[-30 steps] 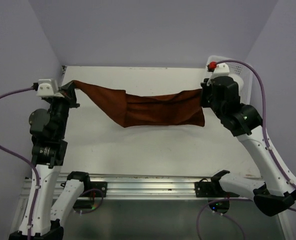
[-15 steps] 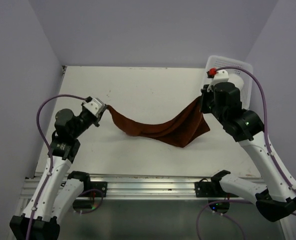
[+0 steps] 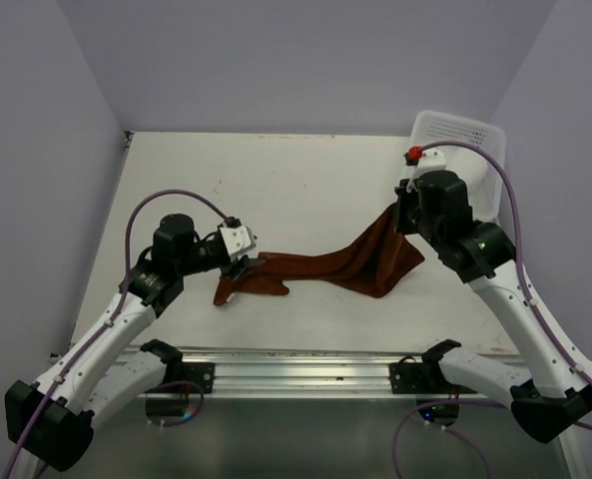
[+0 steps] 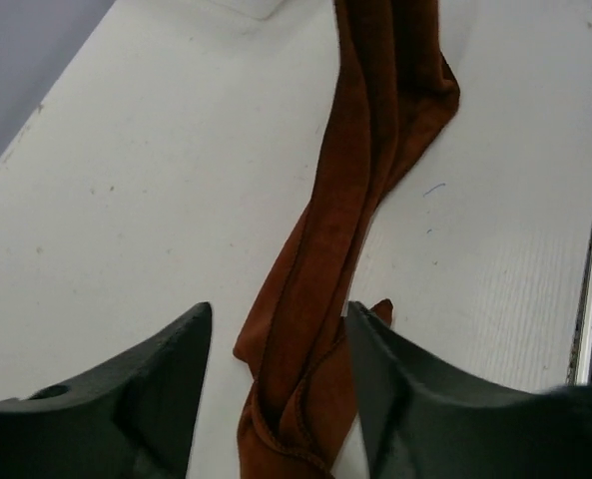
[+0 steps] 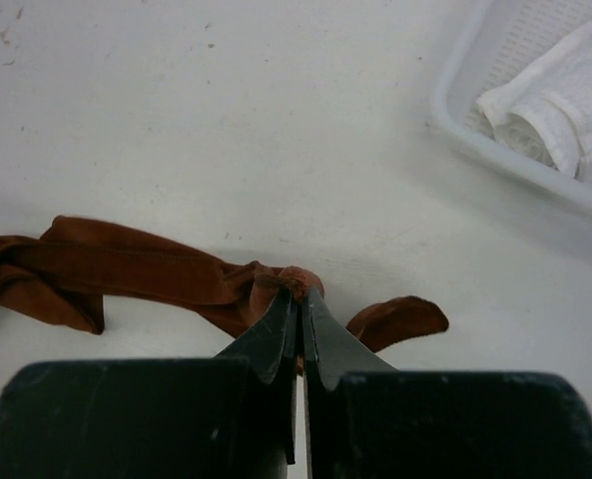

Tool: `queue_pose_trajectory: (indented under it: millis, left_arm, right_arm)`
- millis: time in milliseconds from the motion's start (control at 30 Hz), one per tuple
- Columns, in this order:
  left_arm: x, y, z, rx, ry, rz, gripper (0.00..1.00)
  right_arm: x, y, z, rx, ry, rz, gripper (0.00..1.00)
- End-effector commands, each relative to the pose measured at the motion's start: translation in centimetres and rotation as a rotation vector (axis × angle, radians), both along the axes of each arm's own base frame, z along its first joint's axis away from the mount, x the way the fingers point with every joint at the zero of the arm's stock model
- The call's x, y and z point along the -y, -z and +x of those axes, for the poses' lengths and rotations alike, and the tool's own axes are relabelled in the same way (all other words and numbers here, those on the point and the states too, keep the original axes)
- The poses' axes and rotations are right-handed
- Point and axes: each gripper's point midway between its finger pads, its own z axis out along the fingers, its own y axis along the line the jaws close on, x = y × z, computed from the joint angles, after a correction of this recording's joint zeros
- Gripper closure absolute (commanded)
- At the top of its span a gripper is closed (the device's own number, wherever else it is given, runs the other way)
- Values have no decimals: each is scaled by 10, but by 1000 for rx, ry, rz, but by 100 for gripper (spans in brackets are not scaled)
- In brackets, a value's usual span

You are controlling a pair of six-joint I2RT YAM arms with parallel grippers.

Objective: Roll the towels
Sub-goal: Flatten the towel

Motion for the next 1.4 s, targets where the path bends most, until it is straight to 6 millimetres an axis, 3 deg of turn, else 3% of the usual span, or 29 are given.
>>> queue_pose_trajectory:
  millis: [0, 33, 67, 100, 133, 167, 267, 533, 633, 667, 733, 767, 933, 967, 1000, 1033, 1067, 1100, 1200, 1267, 1367]
  left_arm:
    - [-11, -12, 36, -80, -246, -59, 34]
    - [-26, 3, 56, -129, -401, -20, 23]
    - [-31, 10, 62, -197, -479, -21, 1]
    - [-36, 8, 70, -223, -538, -17, 0]
    - [-45, 31, 74, -309, -624, 35, 0]
    - [-47, 39, 74, -348, -656, 45, 0]
    - [-57, 49, 74, -476, -826, -29, 0]
    - [-59, 53, 33, -603, -874, -224, 0]
    - [-63, 68, 19, -633, -904, -208, 12]
    - [-69, 72, 18, -631, -935, -198, 21]
    - [-77, 79, 15, -637, -979, -166, 25]
    - [-77, 80, 14, -645, -986, -166, 33]
    - [-73, 94, 8, -676, -1020, -117, 55]
    - [-67, 94, 6, -656, -986, -76, 58]
    - [-73, 84, 9, -619, -1020, -31, 60]
    - [-75, 86, 13, -610, -1040, 27, 61]
    - [-66, 71, 21, -573, -1005, 29, 61]
    - [-58, 76, 25, -585, -972, 71, 61]
    - [-43, 65, 35, -602, -925, 113, 62]
    - [-40, 84, 31, -656, -931, 176, 56]
    - [-54, 111, 22, -681, -998, 248, 47]
  right_arm:
    - [-6, -5, 2, 28, -19, 41, 100]
    - [-6, -4, 1, 26, -19, 43, 100]
    - [-6, -3, 1, 24, -21, 41, 100]
    - [-6, 1, 1, 17, -23, 37, 100]
    - [-7, 1, 1, 17, -28, 37, 100]
    - [-7, 2, 1, 15, -29, 38, 100]
    - [-8, 7, 0, 6, -39, 38, 100]
    - [-15, 31, -1, -35, -62, 43, 100]
    - [-17, 35, 0, -42, -68, 46, 100]
    - [-17, 36, 0, -42, -68, 46, 100]
    - [-18, 39, 1, -46, -69, 48, 100]
    - [-18, 39, 1, -43, -69, 50, 100]
    - [-18, 44, 1, -48, -67, 54, 100]
    - [-18, 45, 1, -47, -67, 55, 100]
    - [-19, 47, 1, -51, -71, 52, 100]
    - [-19, 47, 1, -53, -73, 52, 100]
    - [-19, 48, 1, -52, -72, 56, 100]
    - [-19, 48, 2, -53, -72, 58, 100]
    - [-20, 48, 2, -53, -76, 65, 100]
    - [-20, 46, 1, -50, -77, 65, 100]
    - [-18, 46, -2, -42, -80, 68, 100]
